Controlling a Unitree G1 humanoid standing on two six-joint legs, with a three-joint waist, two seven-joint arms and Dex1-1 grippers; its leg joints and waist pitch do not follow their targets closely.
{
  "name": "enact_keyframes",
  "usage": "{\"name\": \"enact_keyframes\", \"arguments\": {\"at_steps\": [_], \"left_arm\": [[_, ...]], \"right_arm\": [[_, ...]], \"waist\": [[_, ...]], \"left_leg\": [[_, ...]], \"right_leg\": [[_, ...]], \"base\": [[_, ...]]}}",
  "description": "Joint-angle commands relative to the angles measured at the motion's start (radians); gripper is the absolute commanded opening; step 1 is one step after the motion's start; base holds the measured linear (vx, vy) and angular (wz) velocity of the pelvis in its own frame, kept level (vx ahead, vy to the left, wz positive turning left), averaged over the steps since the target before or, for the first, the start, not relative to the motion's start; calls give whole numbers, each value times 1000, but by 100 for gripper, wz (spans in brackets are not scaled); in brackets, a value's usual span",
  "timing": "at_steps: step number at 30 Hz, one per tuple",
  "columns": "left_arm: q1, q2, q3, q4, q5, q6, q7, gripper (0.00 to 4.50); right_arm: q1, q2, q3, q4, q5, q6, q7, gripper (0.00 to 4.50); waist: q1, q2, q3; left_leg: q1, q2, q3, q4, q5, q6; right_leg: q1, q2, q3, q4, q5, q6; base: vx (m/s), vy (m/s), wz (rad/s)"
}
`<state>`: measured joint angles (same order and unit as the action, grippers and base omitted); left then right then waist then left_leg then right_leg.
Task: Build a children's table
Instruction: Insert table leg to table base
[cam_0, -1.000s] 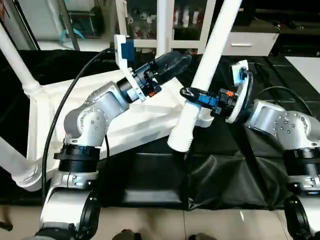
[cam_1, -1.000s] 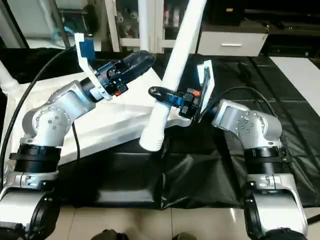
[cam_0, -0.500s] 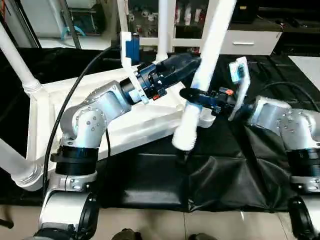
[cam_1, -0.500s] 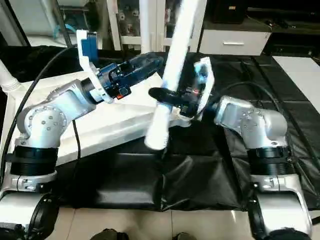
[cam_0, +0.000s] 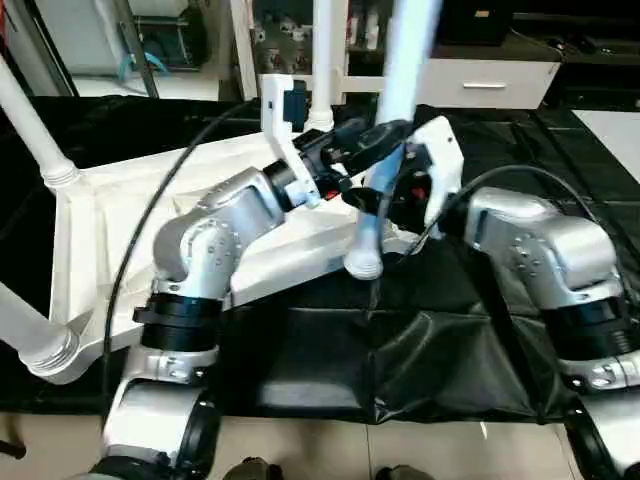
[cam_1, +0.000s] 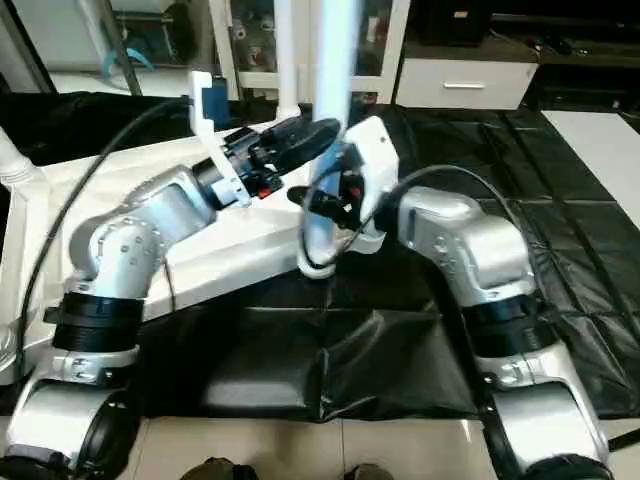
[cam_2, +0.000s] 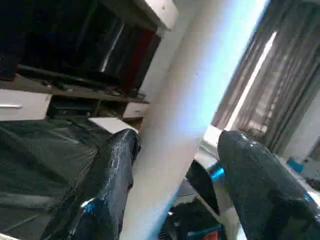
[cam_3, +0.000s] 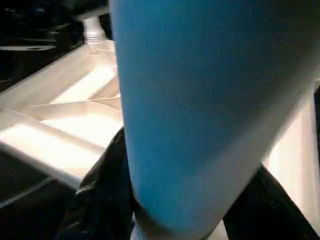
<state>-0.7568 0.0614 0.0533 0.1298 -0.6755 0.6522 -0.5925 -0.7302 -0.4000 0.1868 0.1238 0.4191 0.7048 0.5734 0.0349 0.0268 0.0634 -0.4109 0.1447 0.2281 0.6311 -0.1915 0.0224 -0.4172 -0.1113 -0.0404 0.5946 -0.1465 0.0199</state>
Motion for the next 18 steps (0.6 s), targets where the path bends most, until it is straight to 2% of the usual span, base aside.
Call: {"name": "enact_keyframes", "arguments": {"at_steps": [1,4,6,7,8,9,11,13,16,18], "left_arm": [[-26,-25,-21,-34,-34,17,-4,315],[-47,-34,4,6,-10,-3,52,332],[-53,-34,8,22,15,-26,72,345],[-69,-38,19,65,76,-99,121,359],[-72,-38,22,74,88,-115,131,359],[-91,-51,52,115,123,-194,178,359],[-101,-64,87,124,101,-214,190,370],[-103,-69,99,123,97,-223,198,370],[-121,-77,136,145,118,-296,263,370],[-131,-81,150,171,132,-335,293,341]], "right_arm": [[-19,7,49,-11,-62,-26,-14,176],[-21,-2,84,-21,-117,-68,-28,176],[-21,-1,92,-27,-131,-80,-34,175],[-17,3,103,-40,-154,-98,-44,175],[-16,4,105,-42,-158,-101,-46,175],[-12,10,107,-47,-180,-120,-55,175],[-10,11,108,-45,-197,-134,-60,175],[-9,11,108,-44,-206,-142,-62,175],[-7,4,116,-35,-242,-171,-66,175],[-3,9,109,-33,-254,-179,-75,175]], "waist": [[-1,-9,-78],[-2,-9,-78],[-2,-7,-79],[-3,-8,-79],[-3,-8,-79],[-3,-12,-80],[-2,-11,-81],[-2,-10,-82],[-2,-10,-82],[-2,-8,-82]], "left_leg": [[44,73,-47,-94,-256,-65],[45,74,-48,-95,-266,-76],[44,73,-50,-95,-263,-70],[44,72,-49,-95,-266,-67],[43,72,-50,-94,-269,-63],[40,72,-52,-93,-269,-59],[40,74,-52,-93,-257,-55],[40,73,-49,-91,-228,-42],[40,73,-48,-88,-223,-27],[41,73,-49,-89,-234,-24]], "right_leg": [[35,-36,29,-62,-268,-217],[34,-36,30,-62,-269,-210],[37,-35,30,-60,-257,-209],[35,-34,30,-62,-251,-208],[35,-33,30,-65,-252,-204],[38,-37,31,-66,-249,-195],[41,-40,31,-63,-234,-200],[41,-37,30,-58,-194,-220],[43,-36,29,-58,-183,-231],[41,-35,29,-59,-199,-230]], "base": [[0,0,0],[0,0,0],[0,0,0],[0,0,0],[0,0,0],[0,0,0],[0,0,0],[0,0,0],[0,0,0],[0,0,0]]}}
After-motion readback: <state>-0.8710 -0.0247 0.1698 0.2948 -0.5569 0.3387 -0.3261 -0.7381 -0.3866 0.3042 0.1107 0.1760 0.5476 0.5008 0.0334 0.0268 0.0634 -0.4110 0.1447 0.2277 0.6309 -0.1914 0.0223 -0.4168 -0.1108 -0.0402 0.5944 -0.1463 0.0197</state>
